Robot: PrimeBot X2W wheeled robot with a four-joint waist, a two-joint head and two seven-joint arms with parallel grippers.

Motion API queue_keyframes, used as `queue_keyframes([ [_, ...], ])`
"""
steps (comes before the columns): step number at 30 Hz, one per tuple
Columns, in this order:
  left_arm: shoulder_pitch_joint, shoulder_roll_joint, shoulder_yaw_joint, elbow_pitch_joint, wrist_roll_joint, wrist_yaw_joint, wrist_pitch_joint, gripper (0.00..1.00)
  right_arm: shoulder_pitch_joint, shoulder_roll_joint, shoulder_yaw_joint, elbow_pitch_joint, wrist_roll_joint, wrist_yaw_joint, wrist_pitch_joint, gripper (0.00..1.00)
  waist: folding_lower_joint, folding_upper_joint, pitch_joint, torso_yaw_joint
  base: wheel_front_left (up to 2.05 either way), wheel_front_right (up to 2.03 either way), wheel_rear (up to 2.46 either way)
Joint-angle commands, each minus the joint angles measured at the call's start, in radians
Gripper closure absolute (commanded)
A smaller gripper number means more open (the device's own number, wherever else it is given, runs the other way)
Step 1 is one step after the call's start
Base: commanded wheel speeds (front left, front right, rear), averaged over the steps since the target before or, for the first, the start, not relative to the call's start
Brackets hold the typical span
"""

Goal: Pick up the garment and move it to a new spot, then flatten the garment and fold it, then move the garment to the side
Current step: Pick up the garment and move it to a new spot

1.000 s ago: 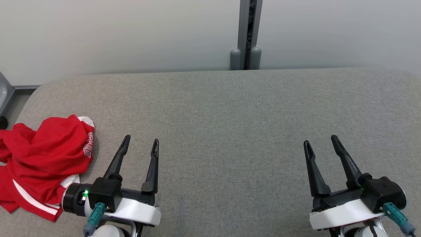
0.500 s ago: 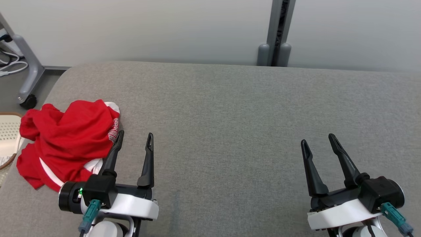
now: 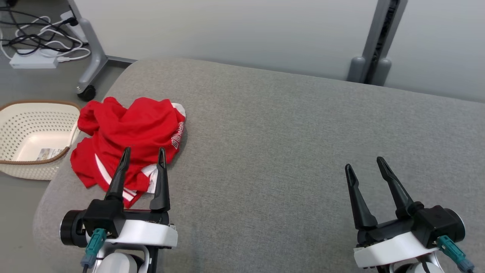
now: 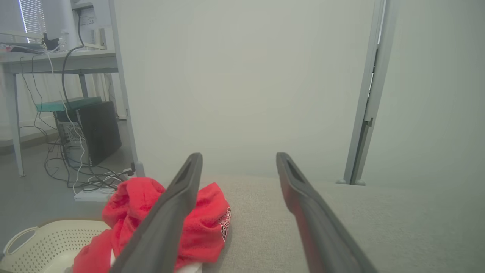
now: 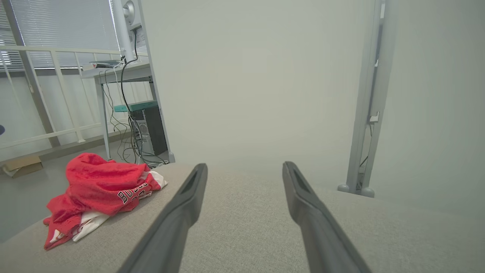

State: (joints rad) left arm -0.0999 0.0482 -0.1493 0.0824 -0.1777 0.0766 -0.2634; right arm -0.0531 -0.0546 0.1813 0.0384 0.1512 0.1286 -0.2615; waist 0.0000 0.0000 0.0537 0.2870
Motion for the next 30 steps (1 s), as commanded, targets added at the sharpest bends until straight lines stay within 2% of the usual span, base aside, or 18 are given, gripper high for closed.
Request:
queue_keyframes([
  [1,0.005,0.004,0.002,-0.004,-0.011,0.006,-0.002,0.00,0.011,-0.006,0.000,0.000,0.004,0.004,-0.006,0.00,0.0000,0.0000,-0.008,0.038,0.00,0.00,0.00],
  [15,0.020,0.004,0.033,-0.009,-0.041,0.043,-0.002,0.00,0.023,-0.020,0.010,0.010,0.006,0.003,-0.006,0.00,0.0000,0.0000,-0.009,0.121,0.00,0.00,0.00],
  [23,-0.020,0.004,0.059,-0.009,-0.115,0.062,-0.002,0.00,-0.017,-0.039,0.031,0.005,0.010,0.003,-0.006,0.00,0.0000,0.0000,0.049,0.104,0.00,0.00,0.00],
  [30,-0.146,0.004,0.076,0.086,-0.158,0.086,-0.002,0.00,-0.066,-0.086,0.032,0.001,-0.006,0.003,-0.006,0.00,0.0000,0.0000,0.157,0.084,0.00,0.00,0.00],
])
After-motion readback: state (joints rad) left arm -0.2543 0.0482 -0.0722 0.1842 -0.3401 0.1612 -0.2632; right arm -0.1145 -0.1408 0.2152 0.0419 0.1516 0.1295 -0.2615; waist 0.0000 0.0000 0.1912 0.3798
